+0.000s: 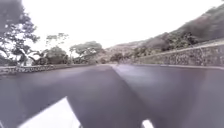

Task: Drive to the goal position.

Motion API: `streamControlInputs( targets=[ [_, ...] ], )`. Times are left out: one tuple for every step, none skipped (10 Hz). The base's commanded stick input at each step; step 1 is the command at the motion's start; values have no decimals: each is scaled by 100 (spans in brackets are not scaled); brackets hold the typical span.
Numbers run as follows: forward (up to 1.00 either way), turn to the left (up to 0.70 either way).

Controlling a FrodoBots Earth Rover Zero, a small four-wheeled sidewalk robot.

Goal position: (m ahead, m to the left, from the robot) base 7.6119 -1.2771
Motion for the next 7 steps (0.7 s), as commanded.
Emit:
streamControlInputs(
  targets=[
    [85, 0],
    [85, 0],
    [85, 0],
    [85, 0],
    [85, 0],
    [85, 0],
    [85, 0]
  ],
)
